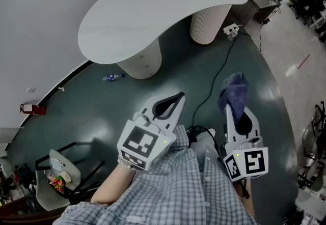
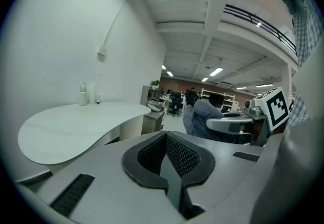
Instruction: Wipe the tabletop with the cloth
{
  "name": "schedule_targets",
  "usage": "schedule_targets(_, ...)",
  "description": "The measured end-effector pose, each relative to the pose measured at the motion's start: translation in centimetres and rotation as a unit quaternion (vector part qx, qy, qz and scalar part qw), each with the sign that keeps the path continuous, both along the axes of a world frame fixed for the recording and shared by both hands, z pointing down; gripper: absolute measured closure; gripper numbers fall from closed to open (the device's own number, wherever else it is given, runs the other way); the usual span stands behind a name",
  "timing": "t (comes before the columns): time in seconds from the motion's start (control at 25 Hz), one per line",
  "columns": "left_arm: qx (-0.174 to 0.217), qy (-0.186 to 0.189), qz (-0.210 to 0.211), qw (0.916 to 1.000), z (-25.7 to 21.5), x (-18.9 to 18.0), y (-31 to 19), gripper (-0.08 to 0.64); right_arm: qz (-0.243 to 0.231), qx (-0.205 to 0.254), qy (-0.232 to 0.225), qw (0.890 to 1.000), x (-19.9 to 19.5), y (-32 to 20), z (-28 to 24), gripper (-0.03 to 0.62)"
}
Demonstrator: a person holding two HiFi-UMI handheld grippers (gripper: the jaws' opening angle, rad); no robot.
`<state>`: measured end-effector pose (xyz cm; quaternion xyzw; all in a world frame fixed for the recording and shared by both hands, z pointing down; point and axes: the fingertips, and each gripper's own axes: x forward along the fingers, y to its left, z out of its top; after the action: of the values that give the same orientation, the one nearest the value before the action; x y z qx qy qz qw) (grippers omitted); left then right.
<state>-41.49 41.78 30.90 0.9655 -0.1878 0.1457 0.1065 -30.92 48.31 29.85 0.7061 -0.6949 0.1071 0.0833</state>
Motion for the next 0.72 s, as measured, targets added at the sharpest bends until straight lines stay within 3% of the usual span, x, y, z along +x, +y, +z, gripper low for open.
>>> schedule_targets(0.72,0.000,-0.001,0.004,1.0000,0.0,0.9,0.6,0.555,0.016,0.002,-0.014,1.000,1.4,0.7,0.0,0.540)
